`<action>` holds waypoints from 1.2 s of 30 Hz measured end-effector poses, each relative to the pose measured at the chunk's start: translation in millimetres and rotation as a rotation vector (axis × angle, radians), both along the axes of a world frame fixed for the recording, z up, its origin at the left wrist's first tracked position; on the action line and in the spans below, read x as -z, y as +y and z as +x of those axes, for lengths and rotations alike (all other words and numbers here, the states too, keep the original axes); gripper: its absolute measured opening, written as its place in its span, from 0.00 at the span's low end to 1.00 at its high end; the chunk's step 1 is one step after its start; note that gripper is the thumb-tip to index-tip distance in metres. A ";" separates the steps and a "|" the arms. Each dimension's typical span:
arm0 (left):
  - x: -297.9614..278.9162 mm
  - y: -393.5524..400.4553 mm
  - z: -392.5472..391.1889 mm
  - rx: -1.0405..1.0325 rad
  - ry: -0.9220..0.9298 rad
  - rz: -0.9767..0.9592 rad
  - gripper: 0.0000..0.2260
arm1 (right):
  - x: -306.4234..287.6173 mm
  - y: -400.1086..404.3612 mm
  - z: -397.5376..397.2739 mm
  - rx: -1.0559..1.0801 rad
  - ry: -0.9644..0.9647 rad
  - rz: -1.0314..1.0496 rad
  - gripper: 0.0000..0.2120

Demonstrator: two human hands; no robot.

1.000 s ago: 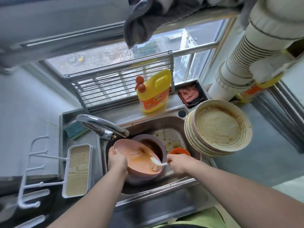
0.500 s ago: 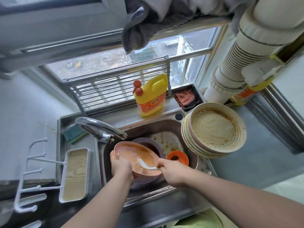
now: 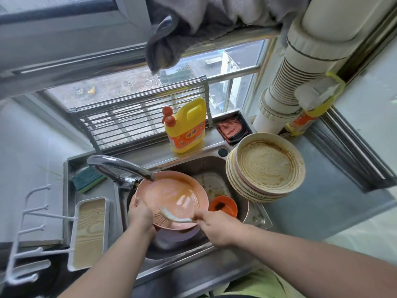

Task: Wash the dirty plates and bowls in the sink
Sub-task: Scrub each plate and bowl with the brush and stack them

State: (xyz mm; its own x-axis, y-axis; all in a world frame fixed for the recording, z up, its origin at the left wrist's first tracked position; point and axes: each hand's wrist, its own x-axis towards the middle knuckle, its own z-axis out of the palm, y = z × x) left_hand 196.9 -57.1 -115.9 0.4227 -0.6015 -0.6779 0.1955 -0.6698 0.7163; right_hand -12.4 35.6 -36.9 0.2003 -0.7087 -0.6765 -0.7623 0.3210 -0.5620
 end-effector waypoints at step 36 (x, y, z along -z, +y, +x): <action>-27.8 18.7 -8.5 0.414 -0.358 -0.072 0.15 | 13.7 -43.9 48.5 0.288 0.008 -0.184 0.15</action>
State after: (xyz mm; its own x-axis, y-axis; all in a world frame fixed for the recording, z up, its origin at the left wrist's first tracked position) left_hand 188.4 -38.4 -88.1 0.3377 -0.8057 -0.4867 -0.3377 -0.5864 0.7363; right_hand 36.1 -8.3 -50.6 -0.0310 -0.8454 -0.5332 -0.6597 0.4181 -0.6245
